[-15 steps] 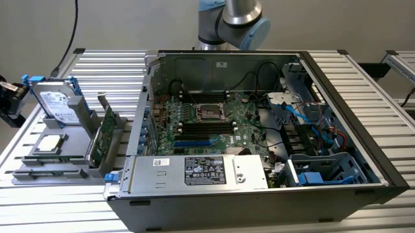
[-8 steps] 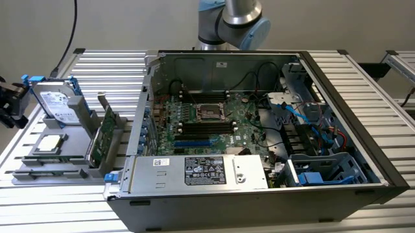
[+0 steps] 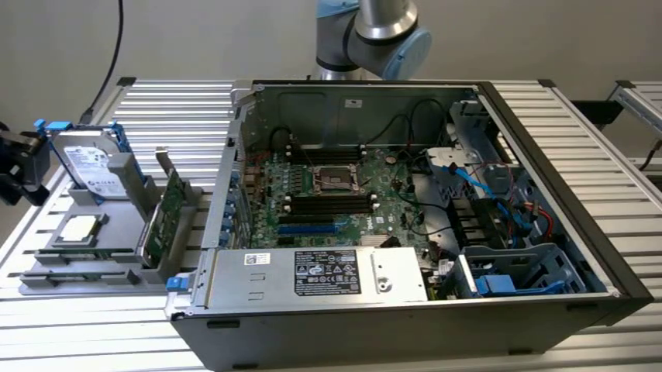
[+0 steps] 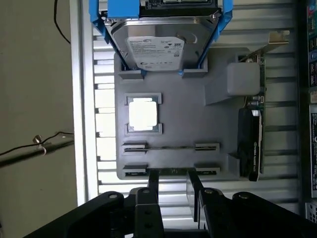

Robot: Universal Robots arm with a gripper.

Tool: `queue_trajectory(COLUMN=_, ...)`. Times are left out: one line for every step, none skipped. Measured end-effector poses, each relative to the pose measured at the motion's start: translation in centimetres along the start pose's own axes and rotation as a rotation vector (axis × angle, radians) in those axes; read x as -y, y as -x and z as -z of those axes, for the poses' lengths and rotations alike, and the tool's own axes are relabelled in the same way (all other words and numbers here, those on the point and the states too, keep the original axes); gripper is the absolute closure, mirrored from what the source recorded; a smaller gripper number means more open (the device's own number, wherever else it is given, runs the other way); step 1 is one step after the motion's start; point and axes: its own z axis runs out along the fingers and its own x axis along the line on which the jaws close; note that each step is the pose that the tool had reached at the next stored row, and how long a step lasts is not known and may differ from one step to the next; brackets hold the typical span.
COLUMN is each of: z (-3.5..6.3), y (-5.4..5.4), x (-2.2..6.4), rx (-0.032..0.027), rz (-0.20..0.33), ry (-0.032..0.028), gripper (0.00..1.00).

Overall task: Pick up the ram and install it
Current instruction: 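Pick up the ram and move it above insertion slot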

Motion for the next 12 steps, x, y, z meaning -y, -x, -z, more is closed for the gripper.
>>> queue_trajectory(z=-0.05, y=0.00, x=0.00, rx=-0.0012, rz=0.018, ry=-0.0002, gripper=0.64)
queue_trajectory(z=-0.11, y=-0.01, x=0.01, rx=-0.0023, rz=0.036, ry=-0.0003, gripper=0.64)
queue_trajectory(z=-0.18, y=-0.01, x=0.02, rx=-0.0035, rz=0.054, ry=-0.0006, gripper=0.64)
queue_trajectory(z=-0.25, y=-0.02, x=0.02, rx=-0.0046, rz=0.072, ry=-0.0007, gripper=0.64)
queue_trajectory(z=-0.32, y=-0.02, x=0.03, rx=-0.0060, rz=0.090, ry=-0.0010, gripper=0.64)
queue_trajectory(z=-0.40, y=-0.03, x=0.03, rx=-0.0072, rz=0.108, ry=-0.0012, gripper=0.64)
queue_trajectory(z=-0.48, y=-0.03, x=0.04, rx=-0.0084, rz=0.126, ry=-0.0015, gripper=0.64)
queue_trajectory(z=-0.56, y=-0.03, x=0.04, rx=-0.0096, rz=0.145, ry=-0.0017, gripper=0.64)
queue_trajectory(z=-0.65, y=-0.04, x=0.05, rx=-0.0110, rz=0.164, ry=-0.0019, gripper=0.64)
queue_trajectory(z=-0.73, y=-0.04, x=0.05, rx=-0.0122, rz=0.182, ry=-0.0021, gripper=0.64)
queue_trajectory(z=-0.82, y=-0.04, x=0.06, rx=-0.0133, rz=0.200, ry=-0.0022, gripper=0.64)
queue_trajectory(z=-0.89, y=-0.04, x=0.06, rx=-0.0146, rz=0.217, ry=-0.0023, gripper=0.64)
